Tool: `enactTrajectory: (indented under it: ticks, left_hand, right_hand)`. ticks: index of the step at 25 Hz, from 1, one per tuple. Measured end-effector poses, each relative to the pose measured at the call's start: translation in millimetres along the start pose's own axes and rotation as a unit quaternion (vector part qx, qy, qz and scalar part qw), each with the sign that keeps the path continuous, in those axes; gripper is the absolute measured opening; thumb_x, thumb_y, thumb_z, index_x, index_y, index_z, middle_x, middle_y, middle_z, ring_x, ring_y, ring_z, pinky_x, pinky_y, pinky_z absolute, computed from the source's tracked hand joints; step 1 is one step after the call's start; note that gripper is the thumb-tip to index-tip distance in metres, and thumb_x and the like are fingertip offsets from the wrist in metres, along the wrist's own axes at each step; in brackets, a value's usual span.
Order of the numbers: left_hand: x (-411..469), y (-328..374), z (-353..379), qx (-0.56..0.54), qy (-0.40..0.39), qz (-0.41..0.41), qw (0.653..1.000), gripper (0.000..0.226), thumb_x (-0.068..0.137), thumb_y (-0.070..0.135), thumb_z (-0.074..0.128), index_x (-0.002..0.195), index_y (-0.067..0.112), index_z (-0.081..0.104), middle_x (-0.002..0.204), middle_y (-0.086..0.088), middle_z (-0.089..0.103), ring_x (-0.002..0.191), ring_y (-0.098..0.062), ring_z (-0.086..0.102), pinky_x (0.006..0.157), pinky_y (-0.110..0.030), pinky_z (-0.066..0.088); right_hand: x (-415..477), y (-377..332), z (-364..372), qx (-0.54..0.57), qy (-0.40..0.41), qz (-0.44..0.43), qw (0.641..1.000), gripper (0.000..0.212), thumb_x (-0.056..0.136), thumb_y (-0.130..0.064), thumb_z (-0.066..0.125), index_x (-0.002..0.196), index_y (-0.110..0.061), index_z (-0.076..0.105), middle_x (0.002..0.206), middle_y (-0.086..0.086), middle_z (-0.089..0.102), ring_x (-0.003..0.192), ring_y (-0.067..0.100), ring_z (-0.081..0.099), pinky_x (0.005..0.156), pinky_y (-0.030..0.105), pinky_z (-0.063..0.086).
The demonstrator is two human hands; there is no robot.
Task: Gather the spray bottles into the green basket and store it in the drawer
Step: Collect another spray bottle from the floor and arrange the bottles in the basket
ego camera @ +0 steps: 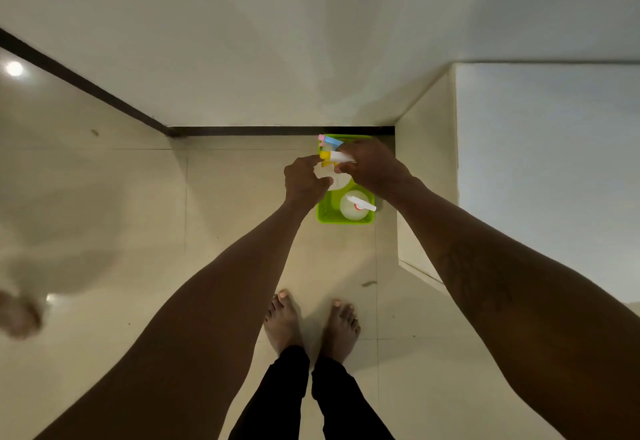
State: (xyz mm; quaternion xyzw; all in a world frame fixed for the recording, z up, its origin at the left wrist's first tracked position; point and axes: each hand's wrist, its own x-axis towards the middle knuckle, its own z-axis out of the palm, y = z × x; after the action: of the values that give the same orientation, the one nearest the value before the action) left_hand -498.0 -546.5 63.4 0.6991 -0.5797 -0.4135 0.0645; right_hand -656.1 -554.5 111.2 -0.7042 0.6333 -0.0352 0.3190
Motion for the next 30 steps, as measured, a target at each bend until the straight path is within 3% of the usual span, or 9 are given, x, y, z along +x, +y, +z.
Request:
enactTrajectory:
  ticks: [9,14,17,21,25,30]
  left_hand:
    - [27,-17,45,-0.046,-0.036,-0.019,0.998,0.035,0.079,0.030,0.080,0.106,0.009,0.074,0.105,-0.004,0.076,0.100,-0.018,0.072,0.098,-0.031,0.051]
    - [50,-31,66,0.012,-0.044,0.003,0.999,0.027,0.082,0.034,0.076,0.085,0.007,0.071,0.090,-0.005,0.077,0.096,-0.024,0.071,0.079,-0.027,0.041]
    - [56,-35,76,0.033,-0.052,0.011,0.998,0.024,0.083,0.033,0.075,0.087,0.010,0.073,0.088,-0.005,0.077,0.093,-0.027,0.070,0.079,-0.028,0.042]
    - [55,-38,85,0.009,-0.057,0.024,0.998,0.026,0.080,0.029,0.077,0.105,0.023,0.076,0.091,-0.002,0.078,0.095,-0.024,0.070,0.087,-0.028,0.045]
    - [53,-47,85,-0.009,-0.044,0.009,0.999,0.032,0.077,0.029,0.081,0.106,0.017,0.074,0.097,-0.004,0.076,0.094,-0.023,0.071,0.092,-0.033,0.051]
    - [50,-50,79,-0.013,-0.040,0.003,0.999,0.044,0.073,0.024,0.082,0.115,0.016,0.070,0.106,-0.003,0.074,0.098,-0.020,0.071,0.095,-0.031,0.051]
  right_hand:
    - [14,33,49,-0.023,-0.027,0.028,0.999,0.026,0.092,-0.026,0.064,0.106,-0.005,0.069,0.104,0.015,0.069,0.103,0.031,0.060,0.077,0.031,0.036]
    - [25,51,79,-0.003,-0.027,0.023,0.999,0.023,0.094,-0.021,0.061,0.099,0.002,0.066,0.096,0.022,0.067,0.092,0.036,0.060,0.076,0.041,0.039]
    - [26,60,91,0.004,-0.017,0.024,1.000,0.023,0.094,-0.021,0.061,0.097,0.001,0.067,0.093,0.022,0.068,0.090,0.037,0.061,0.076,0.043,0.041]
    - [23,73,109,0.042,-0.003,0.041,0.998,0.023,0.090,-0.025,0.068,0.092,-0.001,0.068,0.083,0.016,0.066,0.080,0.032,0.059,0.067,0.036,0.035]
    - [19,81,118,0.104,0.043,0.089,0.990,0.032,0.080,-0.025,0.077,0.104,-0.006,0.066,0.090,0.011,0.066,0.082,0.023,0.057,0.068,0.025,0.034]
    - [13,84,120,0.102,0.042,0.109,0.988,0.040,0.080,-0.027,0.077,0.112,-0.007,0.064,0.100,0.012,0.069,0.094,0.030,0.064,0.077,0.038,0.051]
